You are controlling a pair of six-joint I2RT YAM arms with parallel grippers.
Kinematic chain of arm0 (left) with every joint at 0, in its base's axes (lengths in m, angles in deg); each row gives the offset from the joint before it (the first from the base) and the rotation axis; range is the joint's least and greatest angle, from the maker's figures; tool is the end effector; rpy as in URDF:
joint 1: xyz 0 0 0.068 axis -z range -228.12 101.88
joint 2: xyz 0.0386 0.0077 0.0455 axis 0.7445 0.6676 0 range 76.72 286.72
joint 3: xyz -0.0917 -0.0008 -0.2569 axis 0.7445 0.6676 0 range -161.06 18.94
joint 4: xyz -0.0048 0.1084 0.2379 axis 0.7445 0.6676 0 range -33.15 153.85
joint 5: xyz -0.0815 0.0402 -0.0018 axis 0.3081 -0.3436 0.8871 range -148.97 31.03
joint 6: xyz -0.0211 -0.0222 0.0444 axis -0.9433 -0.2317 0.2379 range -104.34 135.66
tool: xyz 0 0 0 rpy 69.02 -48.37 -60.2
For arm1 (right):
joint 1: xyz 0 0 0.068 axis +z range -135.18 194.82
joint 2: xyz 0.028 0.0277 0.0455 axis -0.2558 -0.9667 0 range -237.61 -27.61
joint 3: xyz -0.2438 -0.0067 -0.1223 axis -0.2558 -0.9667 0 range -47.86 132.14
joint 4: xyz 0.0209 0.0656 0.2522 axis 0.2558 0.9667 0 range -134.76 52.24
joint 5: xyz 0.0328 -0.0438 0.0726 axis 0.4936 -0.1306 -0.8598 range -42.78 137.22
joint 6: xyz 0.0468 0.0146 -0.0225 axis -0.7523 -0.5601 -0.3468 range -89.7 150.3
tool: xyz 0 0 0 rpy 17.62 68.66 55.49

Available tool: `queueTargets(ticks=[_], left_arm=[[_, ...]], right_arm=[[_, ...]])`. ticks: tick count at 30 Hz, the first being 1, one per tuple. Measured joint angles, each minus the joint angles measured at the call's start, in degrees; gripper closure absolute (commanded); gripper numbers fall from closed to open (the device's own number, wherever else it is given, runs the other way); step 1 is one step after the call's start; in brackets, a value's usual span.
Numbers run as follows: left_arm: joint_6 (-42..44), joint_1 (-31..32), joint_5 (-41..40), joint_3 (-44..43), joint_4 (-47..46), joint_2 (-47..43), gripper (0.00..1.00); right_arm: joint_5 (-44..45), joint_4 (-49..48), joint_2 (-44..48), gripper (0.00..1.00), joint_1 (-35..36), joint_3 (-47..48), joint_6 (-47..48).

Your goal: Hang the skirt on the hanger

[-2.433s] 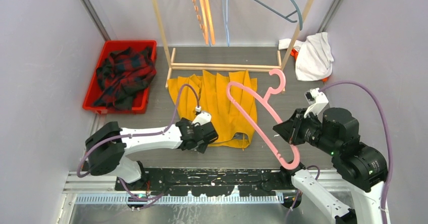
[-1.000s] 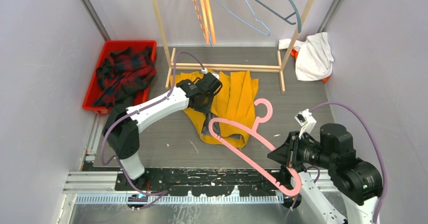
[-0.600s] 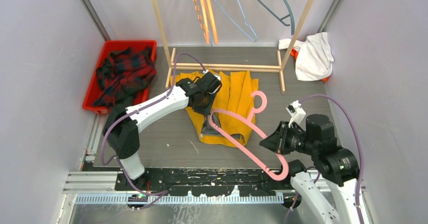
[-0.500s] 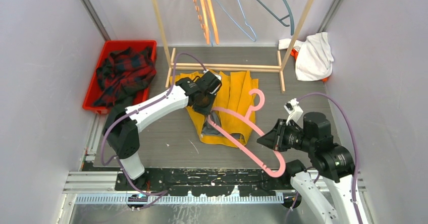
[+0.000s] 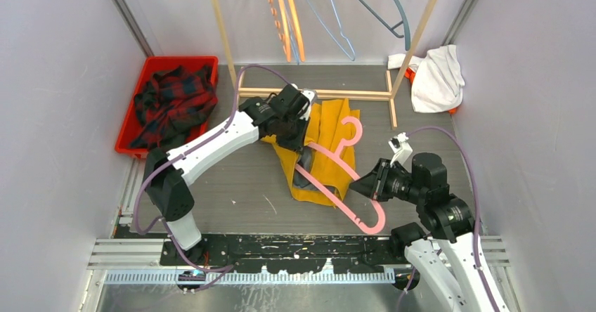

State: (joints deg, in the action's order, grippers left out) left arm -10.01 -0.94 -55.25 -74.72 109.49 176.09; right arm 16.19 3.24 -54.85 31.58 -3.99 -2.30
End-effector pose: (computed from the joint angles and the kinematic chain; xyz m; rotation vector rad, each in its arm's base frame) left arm 0.2500 -0.2731 0.3161 0.5257 2.6351 -0.5227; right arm 0.0829 0.0440 0.3075 -0.0365 2.2224 1.0686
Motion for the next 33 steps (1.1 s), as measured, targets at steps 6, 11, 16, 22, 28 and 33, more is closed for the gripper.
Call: queueTargets(ticks=[6,11,16,22,28,33], left_arm=[[-1.38,0.79,3.80,-4.92,0.96,-0.09,1.00],[-2.69,3.17,6.64,-9.77,1.38,-1.20,1.00],[-4.15,5.38,9.09,-12.92,2.89,-2.67,1.00],[-5.16,6.38,9.94,-14.51,6.21,-4.46,0.99],[-6.10,6.40,10.32,-13.05,6.27,-10.19,0.95],[-7.04,6.45,10.56,-13.46,6.14,-11.63,0.81]], right_arm=[[1.95,-10.47,-0.02,0.99,1.62,-5.25,-2.73],[9.75,-21.18,-2.23,0.99,8.83,-8.48,-3.67],[22.91,-32.17,-7.78,0.99,24.50,-11.37,-0.74],[39.39,-45.16,-13.20,0.99,38.82,-13.90,9.49],[44.19,-61.53,-13.49,0.99,40.41,-19.50,16.26],[44.37,-79.19,-18.84,0.99,40.54,-23.58,17.07]])
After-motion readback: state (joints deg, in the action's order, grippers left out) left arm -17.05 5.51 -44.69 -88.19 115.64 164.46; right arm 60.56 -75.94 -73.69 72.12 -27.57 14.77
